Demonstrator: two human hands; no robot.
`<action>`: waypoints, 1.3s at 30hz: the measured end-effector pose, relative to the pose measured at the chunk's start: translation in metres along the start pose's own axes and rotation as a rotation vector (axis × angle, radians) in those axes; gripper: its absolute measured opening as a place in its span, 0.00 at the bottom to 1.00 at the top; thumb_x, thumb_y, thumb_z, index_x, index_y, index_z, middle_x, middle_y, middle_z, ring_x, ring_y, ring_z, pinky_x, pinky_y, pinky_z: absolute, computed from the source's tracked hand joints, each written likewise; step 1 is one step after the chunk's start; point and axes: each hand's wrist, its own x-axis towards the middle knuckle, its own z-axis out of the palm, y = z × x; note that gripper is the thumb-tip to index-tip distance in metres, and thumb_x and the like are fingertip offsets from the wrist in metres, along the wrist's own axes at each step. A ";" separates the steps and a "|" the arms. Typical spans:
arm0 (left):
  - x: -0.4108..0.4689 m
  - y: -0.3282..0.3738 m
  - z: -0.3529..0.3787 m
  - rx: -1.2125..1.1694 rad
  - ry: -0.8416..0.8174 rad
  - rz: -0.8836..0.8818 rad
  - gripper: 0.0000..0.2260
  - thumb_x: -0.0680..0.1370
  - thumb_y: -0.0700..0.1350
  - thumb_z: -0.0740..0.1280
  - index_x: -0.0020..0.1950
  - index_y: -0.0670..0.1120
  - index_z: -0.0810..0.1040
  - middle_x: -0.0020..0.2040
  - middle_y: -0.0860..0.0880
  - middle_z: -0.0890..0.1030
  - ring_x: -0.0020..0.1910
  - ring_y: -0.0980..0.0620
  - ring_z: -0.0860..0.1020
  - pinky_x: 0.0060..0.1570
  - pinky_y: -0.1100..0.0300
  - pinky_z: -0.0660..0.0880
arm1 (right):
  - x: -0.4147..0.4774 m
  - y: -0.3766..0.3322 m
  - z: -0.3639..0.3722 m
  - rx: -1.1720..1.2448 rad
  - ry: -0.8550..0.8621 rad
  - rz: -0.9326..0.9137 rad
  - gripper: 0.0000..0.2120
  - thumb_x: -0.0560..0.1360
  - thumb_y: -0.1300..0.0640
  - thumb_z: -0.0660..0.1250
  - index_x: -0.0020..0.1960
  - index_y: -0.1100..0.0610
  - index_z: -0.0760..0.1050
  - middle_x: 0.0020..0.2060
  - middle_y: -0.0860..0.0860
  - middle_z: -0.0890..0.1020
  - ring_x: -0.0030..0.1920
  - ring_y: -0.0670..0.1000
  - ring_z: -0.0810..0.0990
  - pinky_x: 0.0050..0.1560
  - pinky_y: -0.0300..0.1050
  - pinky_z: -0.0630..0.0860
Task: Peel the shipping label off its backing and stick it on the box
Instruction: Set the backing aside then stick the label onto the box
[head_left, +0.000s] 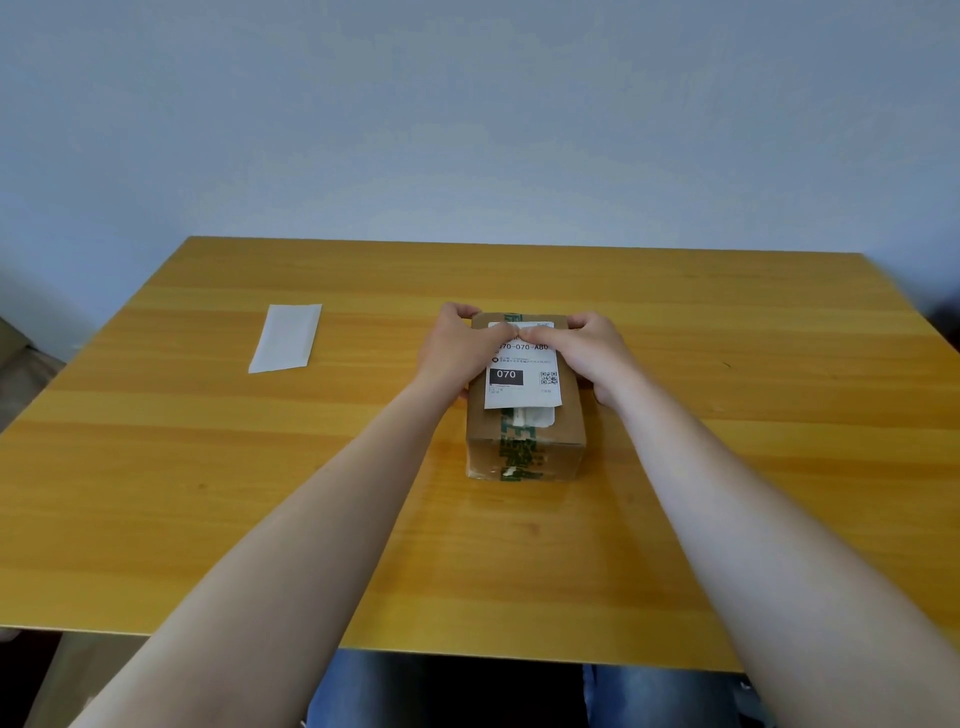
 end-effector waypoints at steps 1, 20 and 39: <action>0.001 0.000 0.000 0.000 0.001 -0.002 0.26 0.72 0.60 0.75 0.65 0.55 0.71 0.51 0.51 0.86 0.49 0.47 0.87 0.44 0.47 0.85 | -0.001 -0.001 0.000 -0.005 0.003 -0.007 0.16 0.73 0.52 0.81 0.46 0.53 0.74 0.41 0.49 0.84 0.38 0.46 0.82 0.35 0.42 0.76; 0.002 0.001 -0.003 0.031 -0.031 0.090 0.21 0.78 0.60 0.72 0.61 0.50 0.70 0.50 0.48 0.85 0.49 0.43 0.86 0.44 0.40 0.85 | 0.003 0.000 -0.001 0.028 -0.021 0.009 0.22 0.71 0.43 0.81 0.56 0.56 0.78 0.46 0.50 0.88 0.49 0.52 0.86 0.44 0.46 0.79; -0.005 -0.005 -0.015 0.005 -0.229 0.130 0.42 0.71 0.50 0.83 0.79 0.51 0.63 0.65 0.49 0.78 0.56 0.53 0.81 0.47 0.58 0.80 | -0.004 0.007 -0.016 -0.047 -0.359 -0.008 0.41 0.69 0.61 0.83 0.76 0.47 0.68 0.60 0.52 0.86 0.54 0.52 0.88 0.44 0.43 0.84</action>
